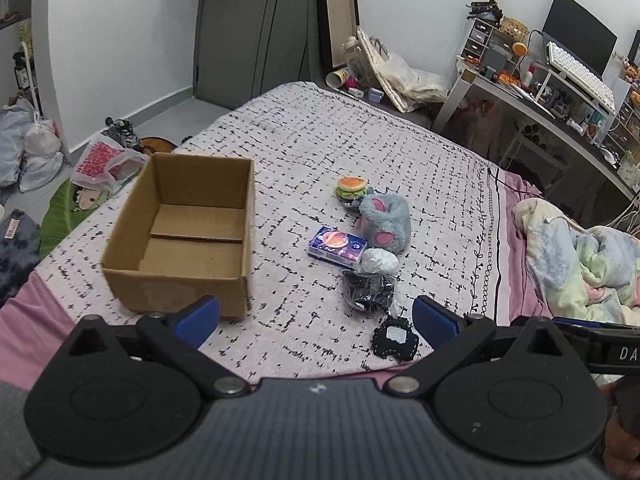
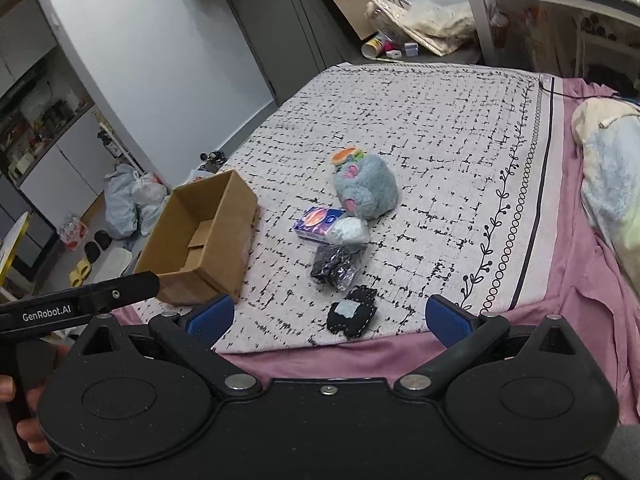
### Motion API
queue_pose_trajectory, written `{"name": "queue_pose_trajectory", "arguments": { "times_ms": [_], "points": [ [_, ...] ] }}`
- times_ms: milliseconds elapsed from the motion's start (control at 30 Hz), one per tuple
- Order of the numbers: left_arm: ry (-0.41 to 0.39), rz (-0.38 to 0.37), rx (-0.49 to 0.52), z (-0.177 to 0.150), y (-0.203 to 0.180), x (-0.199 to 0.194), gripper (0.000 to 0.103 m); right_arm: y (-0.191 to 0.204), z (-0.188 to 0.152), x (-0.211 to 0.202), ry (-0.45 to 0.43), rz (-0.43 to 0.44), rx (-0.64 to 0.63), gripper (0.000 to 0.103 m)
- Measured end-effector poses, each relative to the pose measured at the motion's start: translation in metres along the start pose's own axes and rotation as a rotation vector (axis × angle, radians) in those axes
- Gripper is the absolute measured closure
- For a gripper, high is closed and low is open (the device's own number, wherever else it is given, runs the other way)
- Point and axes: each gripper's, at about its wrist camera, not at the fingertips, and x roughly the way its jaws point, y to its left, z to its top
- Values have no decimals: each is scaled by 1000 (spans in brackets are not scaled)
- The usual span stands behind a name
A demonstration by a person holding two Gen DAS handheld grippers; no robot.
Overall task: Organize soft objects
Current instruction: 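Reach the left tool to the black plastic bag and close on it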
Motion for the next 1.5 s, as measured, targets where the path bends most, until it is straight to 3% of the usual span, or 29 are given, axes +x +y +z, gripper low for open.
{"name": "queue_pose_trajectory", "arguments": {
  "times_ms": [233, 367, 633, 733, 800, 967, 1100, 1500],
  "points": [
    [53, -29, 0, 12, -3, 37, 3, -13, 2, 30, 27, 29, 64, 2],
    [75, -39, 3, 18, -6, 58, 3, -22, 1, 48, 58, 48, 112, 9],
    [138, -73, 8, 23, -15, 96, 5, -39, -4, 77, 109, 75, 193, 9],
    [166, -82, 4, 24, -19, 111, 9, -42, -6, 86, 123, 108, 215, 14],
    [181, -89, 1, 24, -21, 121, 10, -42, -7, 94, 138, 112, 219, 24],
    [197, -119, -22, 22, -24, 138, 13, -46, -9, 108, 172, 119, 231, 29],
    [216, -138, -43, 17, -26, 156, 14, -51, -11, 122, 205, 124, 246, 40],
    [262, -165, -122, 7, -28, 200, 17, -58, -12, 164, 293, 77, 229, 44]
  ]
}}
